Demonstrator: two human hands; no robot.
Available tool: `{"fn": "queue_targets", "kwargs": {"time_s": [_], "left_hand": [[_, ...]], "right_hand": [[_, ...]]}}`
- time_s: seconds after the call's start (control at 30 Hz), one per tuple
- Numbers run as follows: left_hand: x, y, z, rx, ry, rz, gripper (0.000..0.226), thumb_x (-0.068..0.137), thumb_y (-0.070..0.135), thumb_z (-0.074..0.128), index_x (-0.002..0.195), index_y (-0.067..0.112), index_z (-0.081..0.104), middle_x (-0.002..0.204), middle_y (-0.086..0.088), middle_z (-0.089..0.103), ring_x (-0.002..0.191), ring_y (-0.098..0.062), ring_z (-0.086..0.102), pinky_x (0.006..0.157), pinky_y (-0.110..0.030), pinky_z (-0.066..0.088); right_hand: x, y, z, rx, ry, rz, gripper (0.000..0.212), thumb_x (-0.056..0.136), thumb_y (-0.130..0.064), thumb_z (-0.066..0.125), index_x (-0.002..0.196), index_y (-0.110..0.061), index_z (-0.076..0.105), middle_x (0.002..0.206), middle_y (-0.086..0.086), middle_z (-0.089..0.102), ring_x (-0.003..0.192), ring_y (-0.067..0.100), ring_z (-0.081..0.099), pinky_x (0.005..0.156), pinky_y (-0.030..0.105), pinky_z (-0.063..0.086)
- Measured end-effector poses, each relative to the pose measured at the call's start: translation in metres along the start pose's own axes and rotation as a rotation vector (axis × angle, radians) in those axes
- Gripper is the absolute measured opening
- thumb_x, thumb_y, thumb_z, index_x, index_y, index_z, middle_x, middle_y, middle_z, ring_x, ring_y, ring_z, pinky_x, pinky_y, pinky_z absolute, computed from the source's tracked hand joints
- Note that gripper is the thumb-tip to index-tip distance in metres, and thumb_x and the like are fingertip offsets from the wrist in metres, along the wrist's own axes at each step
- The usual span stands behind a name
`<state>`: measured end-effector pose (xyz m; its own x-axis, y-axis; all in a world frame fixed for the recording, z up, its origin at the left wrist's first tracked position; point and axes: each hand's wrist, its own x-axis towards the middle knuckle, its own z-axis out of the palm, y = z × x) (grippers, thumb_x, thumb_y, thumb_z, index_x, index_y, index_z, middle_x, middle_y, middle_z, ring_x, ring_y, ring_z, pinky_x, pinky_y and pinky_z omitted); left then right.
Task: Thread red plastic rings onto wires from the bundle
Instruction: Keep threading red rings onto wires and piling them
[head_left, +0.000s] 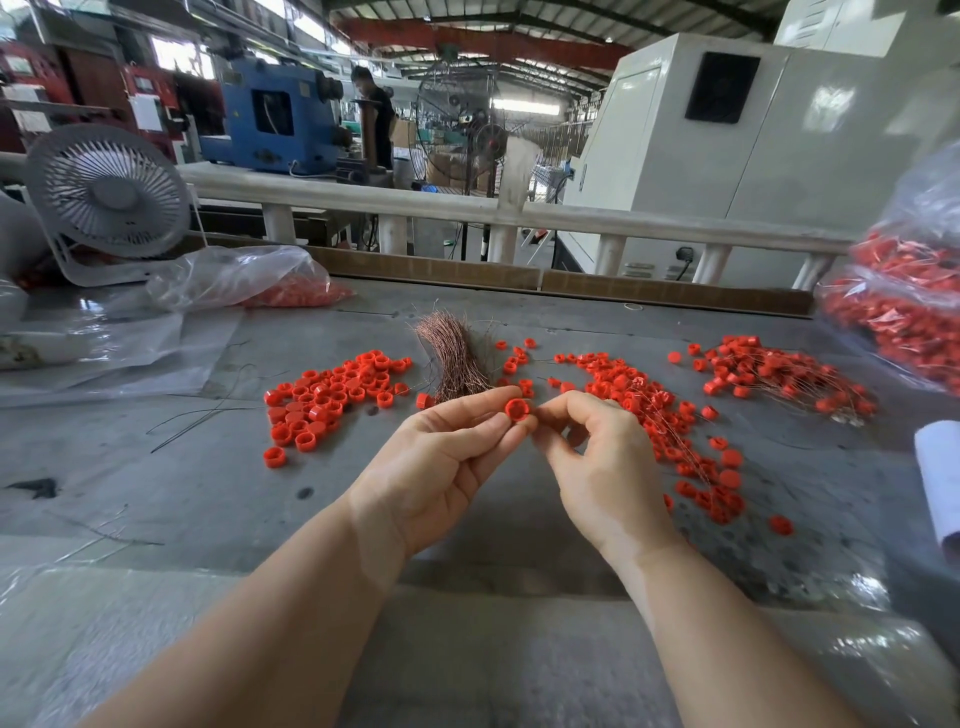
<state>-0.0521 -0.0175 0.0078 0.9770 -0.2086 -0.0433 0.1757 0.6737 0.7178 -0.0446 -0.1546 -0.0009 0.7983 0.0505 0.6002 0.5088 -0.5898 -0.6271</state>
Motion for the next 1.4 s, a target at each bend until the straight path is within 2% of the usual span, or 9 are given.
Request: {"fn": "queue_targets", "kwargs": {"time_s": [0.1, 0.2, 0.43, 0.73, 1.03, 1.2, 1.33, 1.4], "left_hand": [[0.0001, 0.0002, 0.0004, -0.007, -0.012, 0.014, 0.024, 0.063, -0.005, 0.057, 0.071, 0.005, 0.076, 0.080, -0.014, 0.072, 0.075, -0.017, 0.071, 0.061, -0.017, 0.055], [0.0003, -0.0004, 0.0010, -0.027, -0.017, 0.026, 0.021, 0.063, -0.005, 0.058, 0.071, 0.004, 0.076, 0.082, -0.016, 0.072, 0.076, -0.019, 0.072, 0.061, -0.018, 0.056], [0.0009, 0.0000, 0.0009, -0.022, -0.020, 0.039, 0.019, 0.064, -0.003, 0.058, 0.068, 0.005, 0.075, 0.076, -0.012, 0.072, 0.074, -0.017, 0.071, 0.061, -0.017, 0.056], [0.0023, 0.0004, -0.0009, -0.039, 0.001, 0.028, 0.018, 0.065, -0.003, 0.058, 0.068, 0.002, 0.074, 0.076, -0.013, 0.071, 0.074, -0.017, 0.071, 0.060, -0.018, 0.056], [0.0024, -0.0011, -0.0003, -0.028, -0.013, 0.025, 0.018, 0.065, -0.003, 0.057, 0.069, 0.002, 0.074, 0.075, -0.012, 0.071, 0.071, -0.017, 0.071, 0.058, -0.018, 0.055], [0.0044, -0.0026, -0.0012, -0.040, 0.056, 0.027, 0.015, 0.070, -0.006, 0.056, 0.080, -0.003, 0.067, 0.072, -0.012, 0.070, 0.068, -0.016, 0.071, 0.058, -0.019, 0.056], [0.0062, -0.0026, -0.0034, -0.036, 0.115, 0.030, 0.015, 0.082, -0.010, 0.050, 0.084, -0.004, 0.063, 0.071, -0.011, 0.070, 0.066, -0.016, 0.070, 0.058, -0.019, 0.056], [0.0069, -0.0033, -0.0040, -0.025, 0.138, 0.030, 0.015, 0.084, -0.010, 0.049, 0.083, -0.004, 0.063, 0.069, -0.010, 0.070, 0.065, -0.015, 0.070, 0.058, -0.018, 0.056]], "right_hand": [[0.0006, 0.0005, -0.0016, 0.116, -0.005, 0.051, 0.012, 0.082, -0.013, 0.069, 0.075, -0.022, 0.068, 0.063, -0.014, 0.059, 0.061, 0.002, 0.049, 0.061, 0.014, 0.041], [0.0002, 0.0004, -0.0012, 0.192, -0.005, 0.072, 0.012, 0.081, -0.012, 0.070, 0.076, -0.023, 0.069, 0.064, -0.015, 0.061, 0.061, -0.003, 0.051, 0.061, 0.010, 0.041], [0.0003, 0.0006, 0.0012, 0.223, -0.020, 0.089, 0.011, 0.080, -0.015, 0.071, 0.074, -0.022, 0.066, 0.065, -0.011, 0.062, 0.062, 0.000, 0.053, 0.061, 0.015, 0.045], [0.0005, 0.0002, 0.0021, 0.200, -0.051, 0.059, 0.011, 0.080, -0.014, 0.071, 0.073, -0.021, 0.067, 0.061, -0.012, 0.061, 0.059, -0.002, 0.051, 0.060, 0.012, 0.042], [-0.0002, -0.0015, 0.0009, 0.234, -0.104, 0.056, 0.021, 0.080, -0.013, 0.072, 0.066, -0.025, 0.062, 0.054, -0.014, 0.055, 0.056, -0.002, 0.046, 0.059, 0.013, 0.040], [-0.0021, -0.0013, 0.0011, 0.143, -0.112, 0.080, 0.028, 0.081, -0.013, 0.071, 0.063, -0.031, 0.058, 0.054, -0.021, 0.057, 0.057, -0.003, 0.049, 0.058, 0.009, 0.039], [-0.0009, -0.0002, -0.0003, 0.012, -0.090, 0.126, 0.036, 0.078, 0.005, 0.059, 0.076, -0.031, 0.062, 0.071, -0.018, 0.060, 0.072, 0.000, 0.054, 0.069, 0.008, 0.041], [0.0000, 0.0002, -0.0018, -0.022, -0.033, 0.159, 0.037, 0.076, 0.007, 0.056, 0.082, -0.029, 0.063, 0.081, -0.016, 0.062, 0.082, 0.006, 0.054, 0.081, 0.016, 0.043]]}}
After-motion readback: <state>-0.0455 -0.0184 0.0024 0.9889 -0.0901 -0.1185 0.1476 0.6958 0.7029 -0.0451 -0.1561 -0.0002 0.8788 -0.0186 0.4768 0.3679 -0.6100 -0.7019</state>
